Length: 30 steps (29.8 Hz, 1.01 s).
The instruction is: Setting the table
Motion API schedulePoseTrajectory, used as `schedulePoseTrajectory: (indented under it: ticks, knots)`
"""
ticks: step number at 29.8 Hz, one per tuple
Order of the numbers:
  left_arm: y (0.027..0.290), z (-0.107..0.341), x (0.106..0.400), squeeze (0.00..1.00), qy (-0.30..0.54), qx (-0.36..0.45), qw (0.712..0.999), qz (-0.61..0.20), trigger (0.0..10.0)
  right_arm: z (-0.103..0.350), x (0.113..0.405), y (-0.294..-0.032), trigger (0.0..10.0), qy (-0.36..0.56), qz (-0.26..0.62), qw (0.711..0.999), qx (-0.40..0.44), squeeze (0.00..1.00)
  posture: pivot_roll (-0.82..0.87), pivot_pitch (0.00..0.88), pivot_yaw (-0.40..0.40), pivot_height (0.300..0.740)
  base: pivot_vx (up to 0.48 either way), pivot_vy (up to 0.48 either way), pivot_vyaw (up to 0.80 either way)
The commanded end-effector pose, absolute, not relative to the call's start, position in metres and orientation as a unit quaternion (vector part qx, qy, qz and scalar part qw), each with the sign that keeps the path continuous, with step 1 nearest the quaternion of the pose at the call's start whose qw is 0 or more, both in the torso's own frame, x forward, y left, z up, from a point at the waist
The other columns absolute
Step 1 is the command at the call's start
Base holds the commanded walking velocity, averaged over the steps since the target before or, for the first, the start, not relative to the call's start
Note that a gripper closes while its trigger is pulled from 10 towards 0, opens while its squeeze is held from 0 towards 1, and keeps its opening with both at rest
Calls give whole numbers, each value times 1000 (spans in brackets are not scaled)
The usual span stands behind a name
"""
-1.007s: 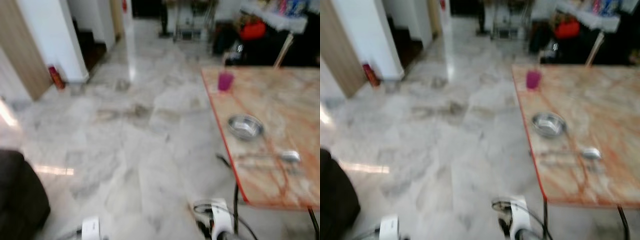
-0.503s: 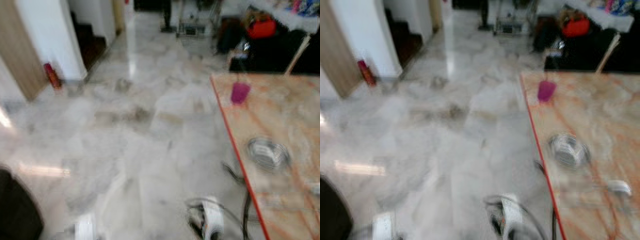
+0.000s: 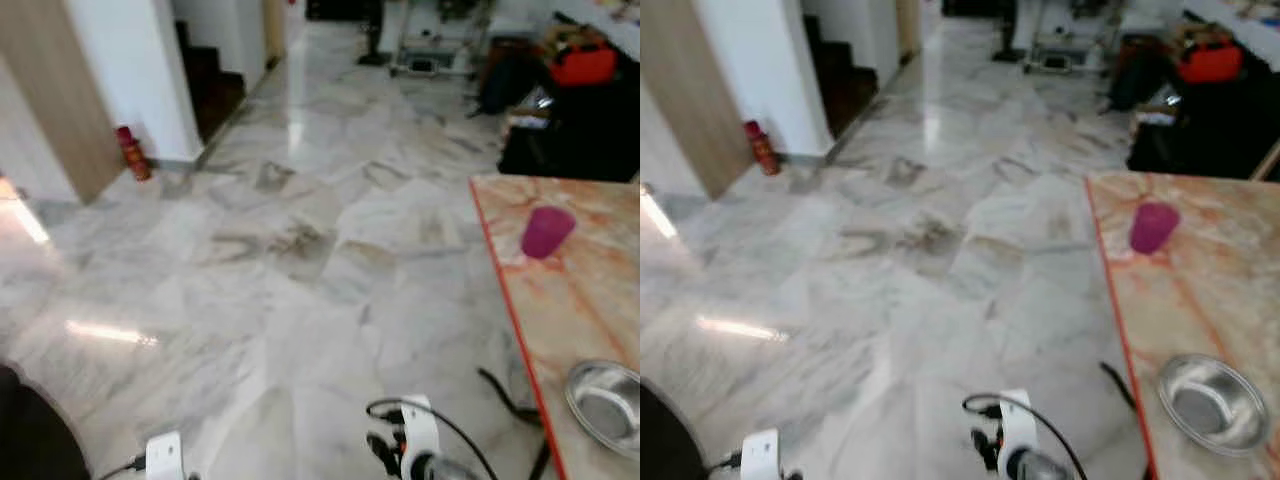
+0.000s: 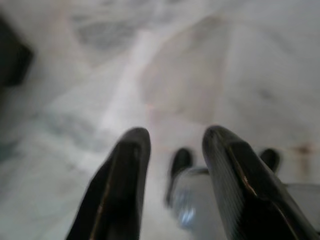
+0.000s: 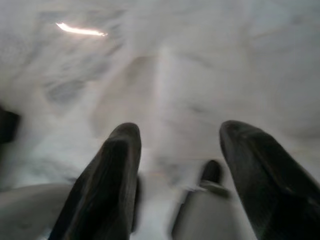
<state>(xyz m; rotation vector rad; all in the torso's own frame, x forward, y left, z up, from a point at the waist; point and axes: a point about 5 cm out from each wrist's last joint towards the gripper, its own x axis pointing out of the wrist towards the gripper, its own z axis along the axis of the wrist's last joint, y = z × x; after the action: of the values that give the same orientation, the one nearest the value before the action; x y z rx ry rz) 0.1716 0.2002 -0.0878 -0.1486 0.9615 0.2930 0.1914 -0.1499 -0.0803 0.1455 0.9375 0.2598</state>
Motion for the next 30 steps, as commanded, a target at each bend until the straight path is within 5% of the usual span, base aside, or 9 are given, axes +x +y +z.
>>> schedulePoseTrajectory:
  ticks: [1, 10, 30]
  knots:
    - [203, -88, 170, 0, 461, -73, 872, 145, 10000, -77, 198, -150, 10000, 444, 127, 884, 66, 0, 100, 0, -16, 740, 480, 0, 0]
    - [203, -89, 168, 0, 465, -69, 871, 143, 10000, -79, 195, -148, 10000, 448, 134, 881, 70, 0, 108, 0, -16, 740, 454, 0, 0]
    - [203, -89, 168, 0, 463, -72, 872, 140, 10000, -78, 197, -151, 10000, 446, 123, 885, 57, 0, 108, 0, -14, 740, 0, 0, 0]
